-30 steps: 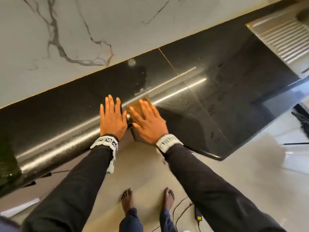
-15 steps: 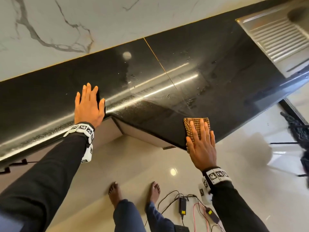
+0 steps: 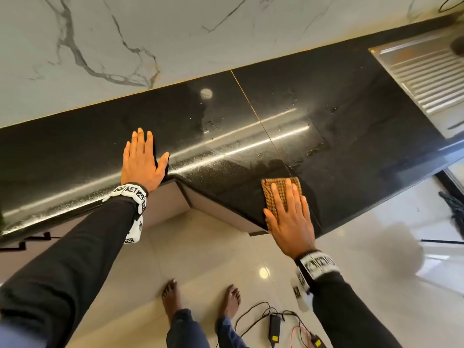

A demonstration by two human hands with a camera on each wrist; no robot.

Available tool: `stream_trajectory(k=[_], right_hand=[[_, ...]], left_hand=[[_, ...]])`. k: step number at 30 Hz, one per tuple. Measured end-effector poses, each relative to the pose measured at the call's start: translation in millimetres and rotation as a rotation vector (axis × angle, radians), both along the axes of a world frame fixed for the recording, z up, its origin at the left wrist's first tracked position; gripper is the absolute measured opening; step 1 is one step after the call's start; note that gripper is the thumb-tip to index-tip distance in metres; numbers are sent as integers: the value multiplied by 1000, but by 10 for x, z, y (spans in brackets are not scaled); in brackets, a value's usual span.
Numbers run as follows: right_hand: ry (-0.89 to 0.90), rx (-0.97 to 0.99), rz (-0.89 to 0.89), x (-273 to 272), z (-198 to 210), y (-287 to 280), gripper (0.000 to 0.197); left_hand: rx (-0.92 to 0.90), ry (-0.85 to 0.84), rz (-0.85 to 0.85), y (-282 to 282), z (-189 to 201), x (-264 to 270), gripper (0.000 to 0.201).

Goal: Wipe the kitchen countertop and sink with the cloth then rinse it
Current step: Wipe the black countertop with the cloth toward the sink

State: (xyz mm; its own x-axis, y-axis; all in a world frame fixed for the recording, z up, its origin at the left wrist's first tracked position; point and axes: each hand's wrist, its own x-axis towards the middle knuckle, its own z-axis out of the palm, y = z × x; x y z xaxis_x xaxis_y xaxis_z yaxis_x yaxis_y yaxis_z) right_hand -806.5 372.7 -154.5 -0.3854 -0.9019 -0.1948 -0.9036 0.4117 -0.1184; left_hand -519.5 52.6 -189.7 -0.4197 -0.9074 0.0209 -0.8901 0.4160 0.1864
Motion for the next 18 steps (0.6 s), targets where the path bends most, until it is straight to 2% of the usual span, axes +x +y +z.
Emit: stream_trajectory(k=[3,6,9,14,18], right_hand=[[-24,73,-21,-40,22,181,70],[-11,107,49,-178,31,-84,71],[11,89,148,-419,25,-868,73],[-3,114,203,-641,51,-2432,79],[10,132,206,-762,112,-3111,72]], left_hand=[[-16,-35,-15,30,25,-19,76],[-21,-58,-31,91,28,-81,76],[-20,-49,-27,76,23,-92,79],[-23,-58,-24,42,9,-101,80],[-38,-24,-5,-33,37,-142,81]])
